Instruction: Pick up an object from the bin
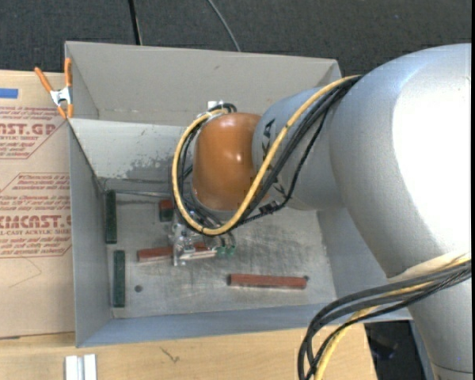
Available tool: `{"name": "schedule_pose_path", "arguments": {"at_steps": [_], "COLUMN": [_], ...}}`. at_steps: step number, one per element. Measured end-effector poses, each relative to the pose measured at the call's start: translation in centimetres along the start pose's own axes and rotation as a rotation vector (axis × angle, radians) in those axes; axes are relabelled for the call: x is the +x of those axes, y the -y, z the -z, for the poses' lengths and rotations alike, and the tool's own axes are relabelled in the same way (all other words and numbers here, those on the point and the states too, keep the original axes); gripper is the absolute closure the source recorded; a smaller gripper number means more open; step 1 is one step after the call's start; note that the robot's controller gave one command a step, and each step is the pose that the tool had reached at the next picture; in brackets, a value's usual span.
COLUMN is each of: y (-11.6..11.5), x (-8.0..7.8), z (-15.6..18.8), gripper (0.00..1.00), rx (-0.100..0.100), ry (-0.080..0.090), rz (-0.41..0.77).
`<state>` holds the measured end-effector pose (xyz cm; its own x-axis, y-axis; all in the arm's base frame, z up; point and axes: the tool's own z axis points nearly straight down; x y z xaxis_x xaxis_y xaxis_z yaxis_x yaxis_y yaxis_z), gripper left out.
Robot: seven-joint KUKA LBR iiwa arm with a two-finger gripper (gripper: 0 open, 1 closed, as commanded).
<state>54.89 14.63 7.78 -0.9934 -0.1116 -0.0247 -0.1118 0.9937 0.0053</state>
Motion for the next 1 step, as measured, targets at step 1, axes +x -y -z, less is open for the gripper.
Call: {"name": "schedule_pose_path", "arguments": {"at_steps": [1], "y": [0.00], "x": [0.00], "z": [0.00], "gripper": [1.00], "rx": [0.000], "ry": [0.000], "rz": [0.000]}}
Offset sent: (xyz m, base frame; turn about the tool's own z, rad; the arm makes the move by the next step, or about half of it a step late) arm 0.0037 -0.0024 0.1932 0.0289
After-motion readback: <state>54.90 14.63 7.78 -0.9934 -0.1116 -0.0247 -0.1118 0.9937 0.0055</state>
